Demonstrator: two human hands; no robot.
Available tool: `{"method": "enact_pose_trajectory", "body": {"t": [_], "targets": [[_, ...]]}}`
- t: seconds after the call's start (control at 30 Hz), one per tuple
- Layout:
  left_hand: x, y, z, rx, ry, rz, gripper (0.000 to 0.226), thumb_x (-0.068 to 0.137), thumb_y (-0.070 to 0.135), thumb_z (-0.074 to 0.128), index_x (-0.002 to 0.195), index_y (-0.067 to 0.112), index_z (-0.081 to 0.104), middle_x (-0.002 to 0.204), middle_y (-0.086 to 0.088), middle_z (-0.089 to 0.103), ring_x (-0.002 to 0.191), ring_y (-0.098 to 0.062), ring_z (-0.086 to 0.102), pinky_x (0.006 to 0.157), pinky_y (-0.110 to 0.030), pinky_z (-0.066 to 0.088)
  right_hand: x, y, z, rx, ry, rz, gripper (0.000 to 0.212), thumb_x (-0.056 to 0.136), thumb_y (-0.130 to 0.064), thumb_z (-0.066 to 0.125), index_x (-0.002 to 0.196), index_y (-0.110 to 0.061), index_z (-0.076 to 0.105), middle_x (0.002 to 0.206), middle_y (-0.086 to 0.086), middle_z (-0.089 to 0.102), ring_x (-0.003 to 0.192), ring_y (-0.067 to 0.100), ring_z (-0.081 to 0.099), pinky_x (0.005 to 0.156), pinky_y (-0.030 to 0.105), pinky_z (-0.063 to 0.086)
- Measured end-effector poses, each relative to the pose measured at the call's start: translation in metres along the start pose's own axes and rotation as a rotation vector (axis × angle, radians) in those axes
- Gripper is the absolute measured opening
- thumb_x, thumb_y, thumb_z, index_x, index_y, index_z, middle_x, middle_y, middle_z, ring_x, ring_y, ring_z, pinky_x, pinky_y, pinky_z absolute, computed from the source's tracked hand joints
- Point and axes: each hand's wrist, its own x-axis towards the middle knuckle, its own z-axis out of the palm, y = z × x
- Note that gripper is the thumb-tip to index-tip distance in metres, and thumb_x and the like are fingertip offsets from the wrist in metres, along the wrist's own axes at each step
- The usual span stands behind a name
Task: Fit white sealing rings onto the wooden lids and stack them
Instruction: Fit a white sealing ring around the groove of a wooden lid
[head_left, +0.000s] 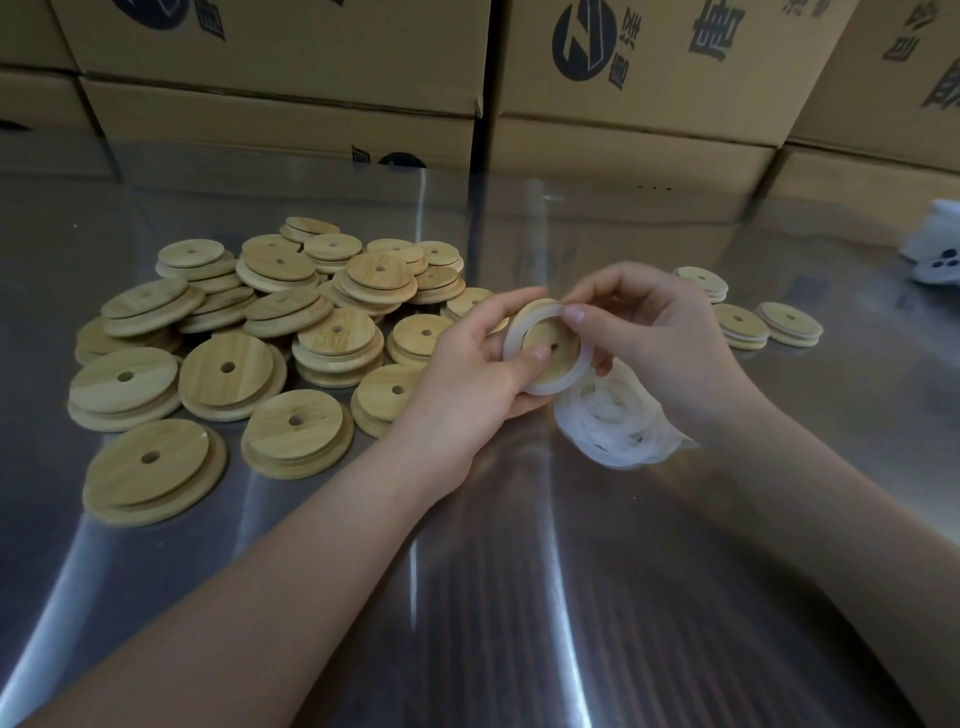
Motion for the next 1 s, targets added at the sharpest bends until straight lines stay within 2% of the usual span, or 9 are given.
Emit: {"method": "enact_pose_trajectory", "body": {"t": [0.23, 0.37, 0.67, 0.83, 1.0], "targets": [[0.001, -0.003, -0.001, 0.130, 0.052, 0.098, 0.042, 0.094, -0.004, 0.055, 0.122, 0.028, 0.060, 0.109, 0.001, 0.072, 0.101, -0.011, 0.069, 0.084, -0.035, 0.059, 0.002, 0.002, -0.001, -0.017, 0.032, 0.043, 0.006, 0.083, -0.018, 0.069, 0.079, -0.022, 0.069, 0.071, -0.003, 0.065, 0.057, 0.013, 0.055, 0.052, 0.024, 0.047], [0.002, -0.005, -0.001, 0.248, 0.088, 0.184, 0.044, 0.093, -0.003, 0.058, 0.125, 0.027, 0.060, 0.110, 0.003, 0.071, 0.101, -0.007, 0.068, 0.092, -0.037, 0.056, 0.003, 0.002, -0.002, -0.024, 0.036, 0.058, 0.005, 0.084, -0.017, 0.068, 0.079, -0.020, 0.067, 0.067, -0.005, 0.064, 0.057, 0.014, 0.054, 0.052, 0.023, 0.047], [0.002, -0.008, 0.000, 0.346, 0.090, 0.272, 0.047, 0.091, -0.007, 0.058, 0.128, 0.021, 0.058, 0.115, 0.002, 0.069, 0.108, -0.007, 0.065, 0.098, -0.038, 0.053, 0.003, 0.002, -0.004, -0.043, 0.037, 0.056, 0.012, 0.087, -0.013, 0.065, 0.079, -0.022, 0.065, 0.068, -0.004, 0.064, 0.057, 0.015, 0.056, 0.053, 0.025, 0.047], [0.003, -0.010, -0.002, 0.358, 0.099, 0.301, 0.046, 0.091, -0.007, 0.057, 0.127, 0.022, 0.058, 0.114, 0.002, 0.069, 0.108, -0.008, 0.065, 0.097, -0.039, 0.053, 0.003, 0.002, -0.004, -0.044, 0.027, 0.067, 0.004, 0.082, -0.020, 0.065, 0.079, -0.021, 0.064, 0.062, -0.006, 0.062, 0.056, 0.016, 0.056, 0.052, 0.025, 0.047], [0.004, -0.012, -0.003, 0.396, 0.098, 0.336, 0.049, 0.090, -0.004, 0.059, 0.128, 0.027, 0.057, 0.116, 0.004, 0.068, 0.111, -0.010, 0.064, 0.098, -0.040, 0.052, 0.004, 0.003, -0.006, -0.045, 0.010, 0.075, 0.003, 0.082, -0.020, 0.065, 0.079, -0.022, 0.064, 0.063, -0.006, 0.063, 0.055, 0.014, 0.056, 0.051, 0.024, 0.046]]}}
